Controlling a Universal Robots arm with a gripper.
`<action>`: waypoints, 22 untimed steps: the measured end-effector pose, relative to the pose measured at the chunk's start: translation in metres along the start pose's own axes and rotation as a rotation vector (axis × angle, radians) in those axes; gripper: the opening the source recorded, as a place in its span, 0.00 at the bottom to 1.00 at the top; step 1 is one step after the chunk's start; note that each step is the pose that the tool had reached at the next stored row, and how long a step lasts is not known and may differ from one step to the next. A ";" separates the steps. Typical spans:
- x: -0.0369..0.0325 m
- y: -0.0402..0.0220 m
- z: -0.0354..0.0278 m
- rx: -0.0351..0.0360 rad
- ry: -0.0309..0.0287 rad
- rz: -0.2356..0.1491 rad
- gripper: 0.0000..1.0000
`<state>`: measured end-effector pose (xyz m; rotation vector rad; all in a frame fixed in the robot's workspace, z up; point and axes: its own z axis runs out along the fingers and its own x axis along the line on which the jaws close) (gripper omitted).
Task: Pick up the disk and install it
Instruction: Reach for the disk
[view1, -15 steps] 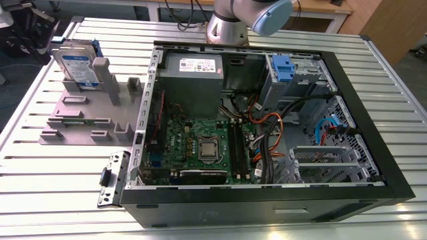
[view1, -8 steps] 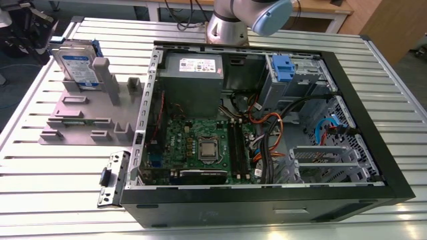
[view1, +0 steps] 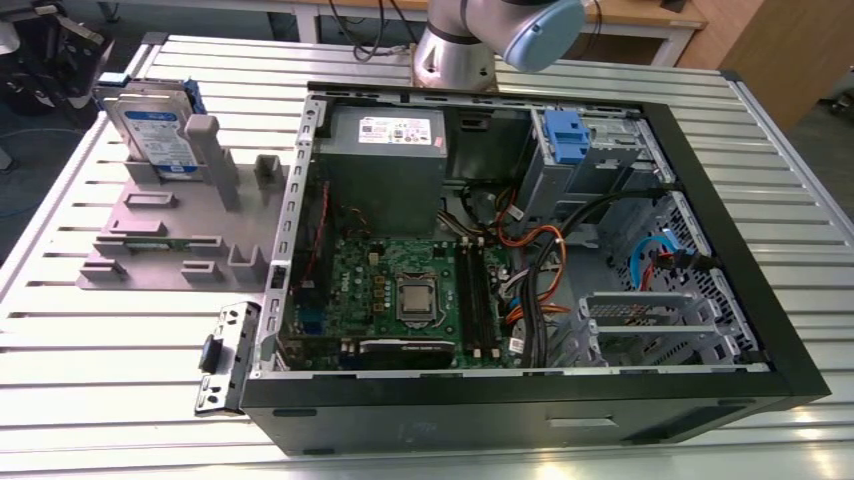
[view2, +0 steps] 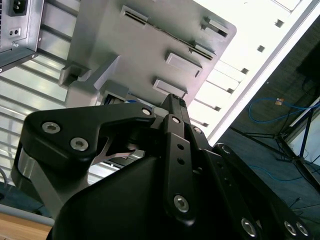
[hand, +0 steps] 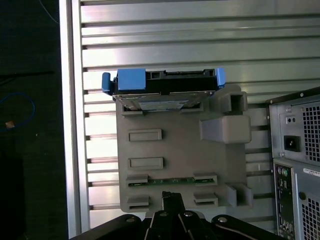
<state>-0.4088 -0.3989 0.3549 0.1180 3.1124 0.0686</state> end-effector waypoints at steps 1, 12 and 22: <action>0.0003 0.0000 0.0000 0.0000 0.0001 0.000 0.10; 0.0030 -0.0002 0.0000 0.0000 0.0000 0.000 0.10; 0.0052 -0.0004 0.0000 0.0000 0.0000 0.000 0.10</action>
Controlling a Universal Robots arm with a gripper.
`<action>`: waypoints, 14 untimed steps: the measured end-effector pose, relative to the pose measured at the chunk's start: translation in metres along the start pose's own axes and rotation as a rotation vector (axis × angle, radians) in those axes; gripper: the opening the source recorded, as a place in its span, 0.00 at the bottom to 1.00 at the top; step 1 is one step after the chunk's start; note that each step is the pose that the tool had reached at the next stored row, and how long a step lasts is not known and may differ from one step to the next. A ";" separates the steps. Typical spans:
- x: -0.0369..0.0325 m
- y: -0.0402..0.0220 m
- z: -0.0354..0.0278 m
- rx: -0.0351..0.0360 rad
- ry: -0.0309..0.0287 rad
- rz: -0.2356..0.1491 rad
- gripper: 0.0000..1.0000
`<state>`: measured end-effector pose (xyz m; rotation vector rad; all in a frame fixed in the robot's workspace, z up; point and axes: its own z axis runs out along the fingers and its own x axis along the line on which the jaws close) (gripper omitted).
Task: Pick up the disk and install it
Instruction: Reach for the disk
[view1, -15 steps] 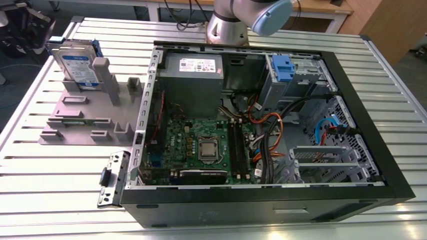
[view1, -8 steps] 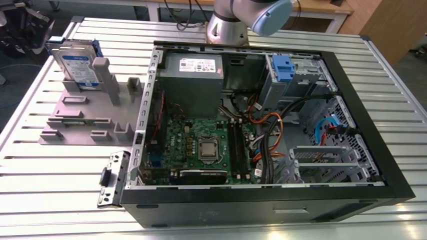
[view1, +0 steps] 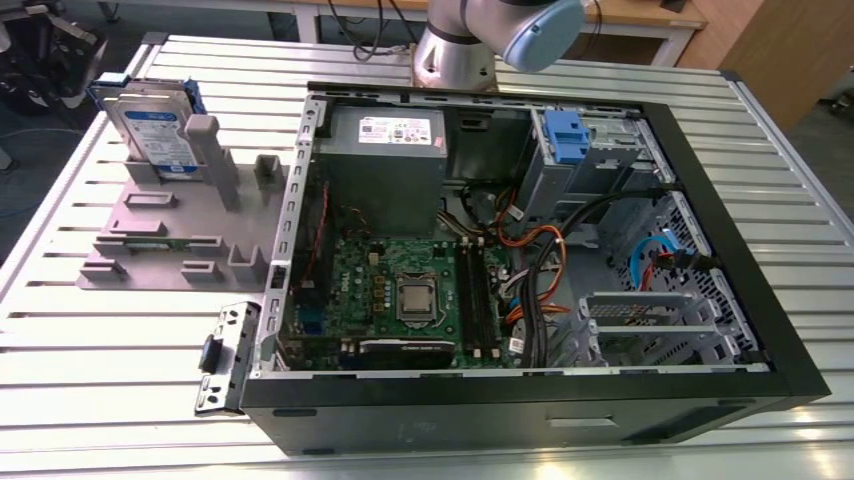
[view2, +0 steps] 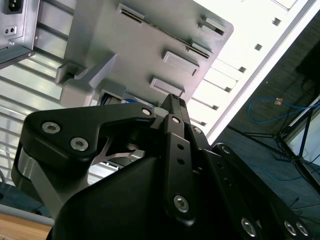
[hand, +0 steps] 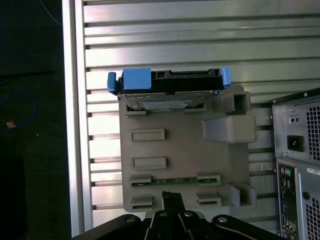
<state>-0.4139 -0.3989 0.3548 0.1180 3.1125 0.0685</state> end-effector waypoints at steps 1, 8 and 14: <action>0.0002 0.0000 0.0000 0.0000 0.0000 0.000 0.10; 0.0024 -0.0002 0.0000 0.0000 0.0000 0.000 0.10; 0.0041 -0.0003 0.0001 0.0000 -0.0001 0.000 0.10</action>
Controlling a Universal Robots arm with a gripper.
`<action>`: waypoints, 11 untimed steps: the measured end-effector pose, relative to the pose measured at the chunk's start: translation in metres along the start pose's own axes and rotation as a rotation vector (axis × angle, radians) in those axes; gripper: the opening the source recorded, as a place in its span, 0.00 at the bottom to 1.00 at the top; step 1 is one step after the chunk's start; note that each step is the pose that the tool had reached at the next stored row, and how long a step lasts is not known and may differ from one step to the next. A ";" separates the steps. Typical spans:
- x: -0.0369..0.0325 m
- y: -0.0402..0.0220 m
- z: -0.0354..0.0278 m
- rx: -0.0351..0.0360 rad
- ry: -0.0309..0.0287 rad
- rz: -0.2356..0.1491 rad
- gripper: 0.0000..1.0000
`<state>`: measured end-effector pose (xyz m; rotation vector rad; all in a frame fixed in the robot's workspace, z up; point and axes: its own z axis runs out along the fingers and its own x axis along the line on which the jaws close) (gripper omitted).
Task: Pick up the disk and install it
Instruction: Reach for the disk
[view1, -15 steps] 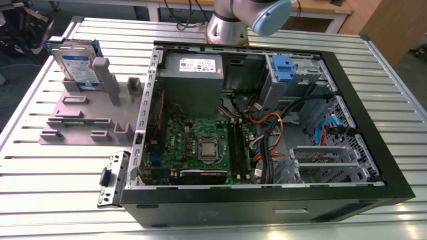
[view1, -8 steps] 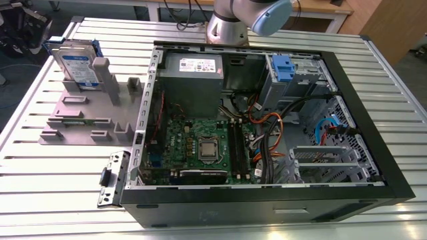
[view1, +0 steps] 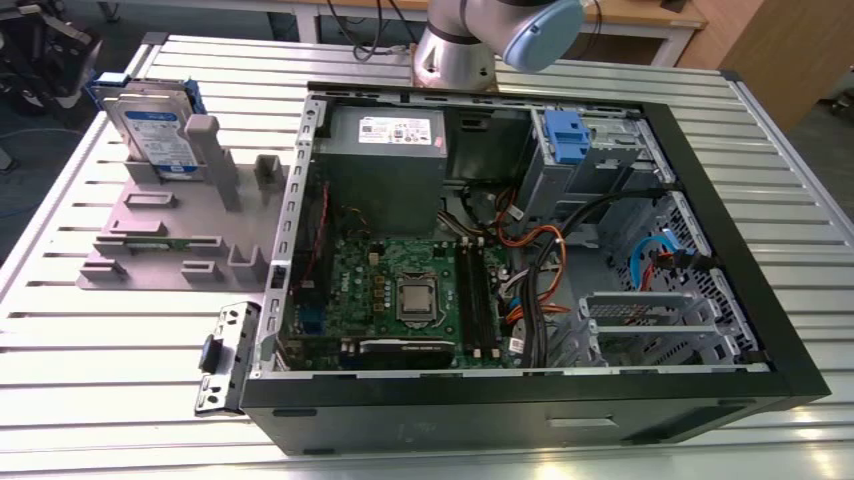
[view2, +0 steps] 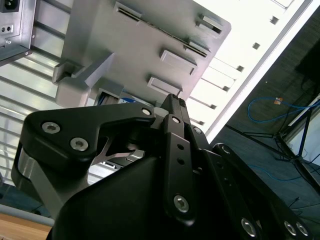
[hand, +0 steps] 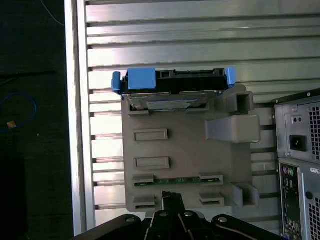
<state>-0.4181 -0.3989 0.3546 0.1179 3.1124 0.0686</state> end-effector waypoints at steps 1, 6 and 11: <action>0.0002 0.0000 0.0000 0.0000 0.0001 0.000 0.10; 0.0013 -0.0001 0.0000 0.0000 0.0000 0.000 0.10; 0.0024 -0.0002 0.0000 0.0000 0.0000 0.000 0.10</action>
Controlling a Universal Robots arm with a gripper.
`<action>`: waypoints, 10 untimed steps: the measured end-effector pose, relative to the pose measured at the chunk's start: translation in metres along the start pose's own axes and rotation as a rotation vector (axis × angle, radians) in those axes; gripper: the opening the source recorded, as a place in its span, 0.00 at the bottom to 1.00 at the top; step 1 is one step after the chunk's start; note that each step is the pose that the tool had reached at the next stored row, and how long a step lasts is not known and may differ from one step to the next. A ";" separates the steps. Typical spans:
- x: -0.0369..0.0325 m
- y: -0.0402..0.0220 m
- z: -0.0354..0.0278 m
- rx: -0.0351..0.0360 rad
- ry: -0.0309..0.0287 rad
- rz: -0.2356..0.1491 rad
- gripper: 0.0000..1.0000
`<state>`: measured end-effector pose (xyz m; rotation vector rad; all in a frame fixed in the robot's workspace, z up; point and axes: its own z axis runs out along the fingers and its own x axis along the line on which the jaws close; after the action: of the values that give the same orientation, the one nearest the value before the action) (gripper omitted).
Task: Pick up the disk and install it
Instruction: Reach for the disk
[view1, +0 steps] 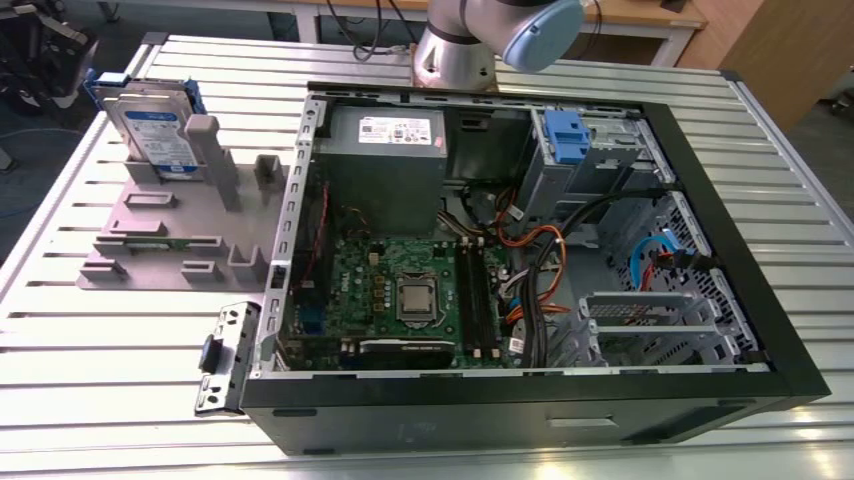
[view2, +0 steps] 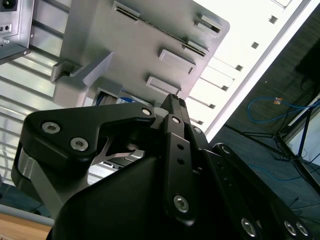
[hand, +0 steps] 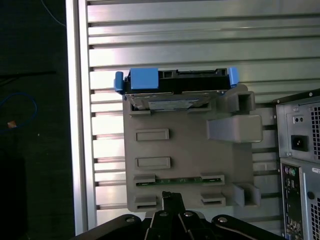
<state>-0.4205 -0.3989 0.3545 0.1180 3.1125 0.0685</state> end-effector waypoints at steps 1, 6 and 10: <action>0.0002 0.0000 0.0000 0.0000 0.0000 0.000 0.10; 0.0013 -0.0001 0.0000 0.0000 0.0001 0.000 0.10; 0.0023 -0.0002 0.0000 0.0000 0.0000 0.000 0.10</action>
<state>-0.4227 -0.3989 0.3545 0.1180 3.1125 0.0685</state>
